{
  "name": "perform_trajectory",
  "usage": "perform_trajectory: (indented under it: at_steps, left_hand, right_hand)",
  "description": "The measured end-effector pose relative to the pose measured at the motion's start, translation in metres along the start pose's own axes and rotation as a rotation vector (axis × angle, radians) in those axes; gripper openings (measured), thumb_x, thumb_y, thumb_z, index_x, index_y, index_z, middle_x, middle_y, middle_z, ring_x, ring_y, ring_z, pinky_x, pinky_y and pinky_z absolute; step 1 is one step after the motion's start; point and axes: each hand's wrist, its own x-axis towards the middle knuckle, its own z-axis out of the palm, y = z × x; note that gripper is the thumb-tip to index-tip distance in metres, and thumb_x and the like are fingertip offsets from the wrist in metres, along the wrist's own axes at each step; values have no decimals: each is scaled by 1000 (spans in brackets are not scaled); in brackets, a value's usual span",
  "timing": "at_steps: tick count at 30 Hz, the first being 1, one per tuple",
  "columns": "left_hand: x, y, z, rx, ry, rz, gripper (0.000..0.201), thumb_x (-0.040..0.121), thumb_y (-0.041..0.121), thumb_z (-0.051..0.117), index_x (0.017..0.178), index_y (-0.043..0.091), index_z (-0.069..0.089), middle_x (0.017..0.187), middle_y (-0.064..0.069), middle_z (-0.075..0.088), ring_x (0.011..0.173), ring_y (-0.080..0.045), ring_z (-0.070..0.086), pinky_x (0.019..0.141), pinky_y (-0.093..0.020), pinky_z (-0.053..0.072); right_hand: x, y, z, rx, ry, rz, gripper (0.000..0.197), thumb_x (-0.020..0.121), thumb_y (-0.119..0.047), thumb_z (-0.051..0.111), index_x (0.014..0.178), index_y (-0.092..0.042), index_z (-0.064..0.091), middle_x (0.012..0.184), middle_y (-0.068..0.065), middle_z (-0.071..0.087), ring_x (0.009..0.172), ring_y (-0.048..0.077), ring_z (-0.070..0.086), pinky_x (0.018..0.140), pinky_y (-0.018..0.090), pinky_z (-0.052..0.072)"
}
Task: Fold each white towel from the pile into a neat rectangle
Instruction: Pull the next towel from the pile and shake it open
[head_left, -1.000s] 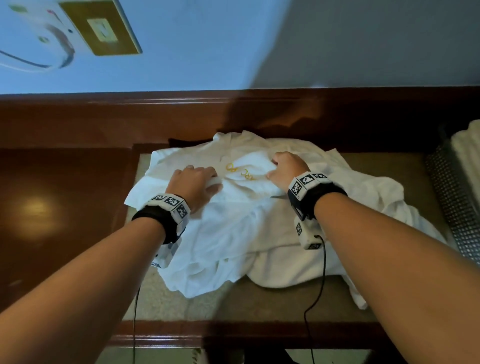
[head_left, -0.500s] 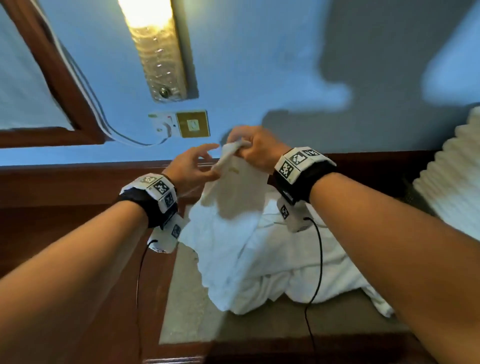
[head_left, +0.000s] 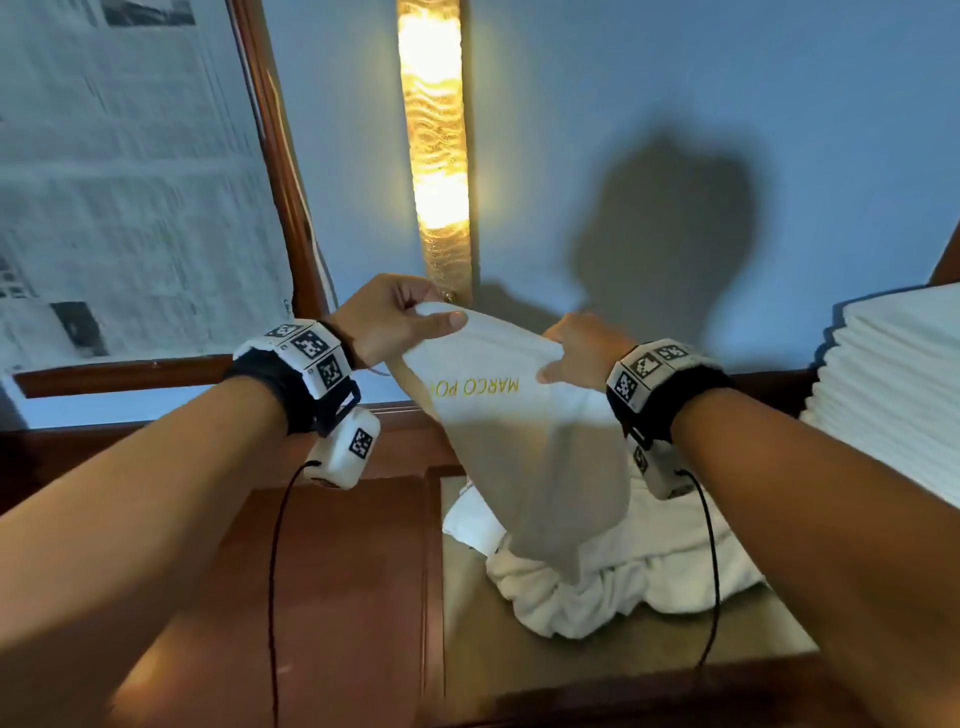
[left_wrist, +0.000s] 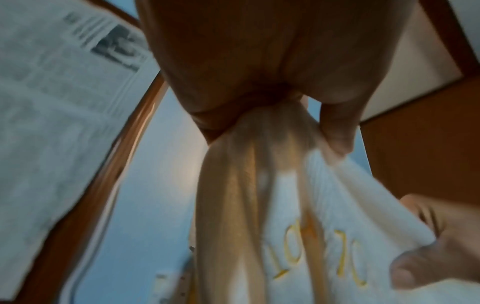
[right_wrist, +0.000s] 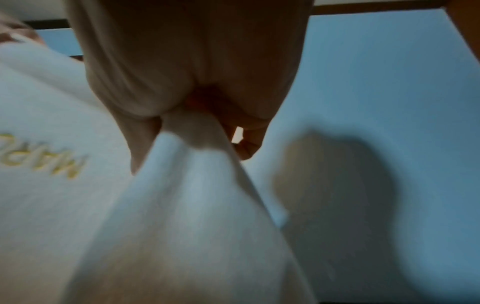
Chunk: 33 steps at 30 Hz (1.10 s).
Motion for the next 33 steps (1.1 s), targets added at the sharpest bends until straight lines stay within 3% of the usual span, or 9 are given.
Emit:
perform_trajectory:
  at_steps: [5, 11, 14, 17, 19, 21, 24, 28, 33]
  left_hand:
    - [-37, -15, -55, 199, 194, 24, 41, 92, 26, 73, 63, 16, 45, 47, 16, 42, 48, -1, 40, 49, -15, 28]
    - [-70, -66, -92, 428, 314, -186, 39, 91, 39, 70, 70, 13, 49, 65, -4, 47, 67, -26, 47, 60, -35, 30]
    - [-71, -70, -76, 506, 212, -302, 34, 80, 54, 76, 85, 27, 55, 81, -3, 60, 82, -29, 57, 71, -34, 40]
    - [-62, -58, -39, 299, 29, -238, 80, 50, 79, 76, 116, 40, 54, 103, 7, 60, 94, -16, 60, 86, -34, 48]
    - [-54, -45, -7, 136, -40, -190, 63, 61, 67, 80, 115, 45, 56, 109, 15, 62, 97, -6, 60, 86, -31, 47]
    - [-41, -45, 12, 41, 64, -144, 12, 82, 46, 76, 90, 39, 69, 85, 16, 69, 77, 2, 59, 74, -29, 44]
    - [-36, -61, 4, -21, 230, -178, 44, 87, 49, 60, 81, 7, 70, 76, -18, 68, 61, -10, 51, 63, -29, 38]
    - [-49, -75, -23, -90, 291, -219, 36, 93, 35, 69, 86, 0, 74, 72, -22, 67, 61, -17, 51, 58, -28, 38]
    - [-55, -82, -30, -257, 263, -200, 70, 73, 54, 83, 99, -10, 67, 88, -38, 62, 65, -34, 51, 65, -39, 41]
  right_hand:
    - [-19, 4, 6, 40, 5, 126, 37, 87, -31, 73, 62, -19, 48, 64, -3, 45, 77, 25, 49, 68, 30, 33]
    - [-15, -3, 0, 181, 201, 199, 31, 84, -30, 76, 67, -17, 53, 81, 6, 62, 86, 29, 61, 72, 33, 41]
    - [-1, -39, -7, 133, 276, 54, 13, 86, -23, 72, 83, -18, 60, 97, 14, 68, 95, 34, 63, 74, 32, 42]
    - [16, -79, -13, 126, 312, -175, 4, 86, -14, 62, 88, -17, 63, 94, 9, 69, 92, 30, 64, 72, 31, 43]
    - [26, -105, -12, 84, 297, -317, 7, 83, -10, 61, 86, -16, 64, 81, -1, 62, 86, 27, 59, 68, 31, 39]
    - [38, -119, -7, 13, 226, -382, 9, 83, -9, 62, 82, -16, 57, 72, -7, 49, 83, 26, 52, 65, 32, 38]
    - [60, -105, 7, 105, 247, -308, 14, 85, -17, 67, 84, -16, 53, 78, -4, 51, 81, 24, 52, 65, 31, 36]
    - [75, -85, 34, 529, 222, -125, 22, 81, -11, 74, 78, -12, 53, 74, -3, 51, 66, 12, 46, 56, 17, 33]
    - [86, -125, 38, 705, 186, -248, 11, 87, -19, 68, 85, -20, 58, 91, 6, 65, 87, 23, 61, 80, 38, 49]
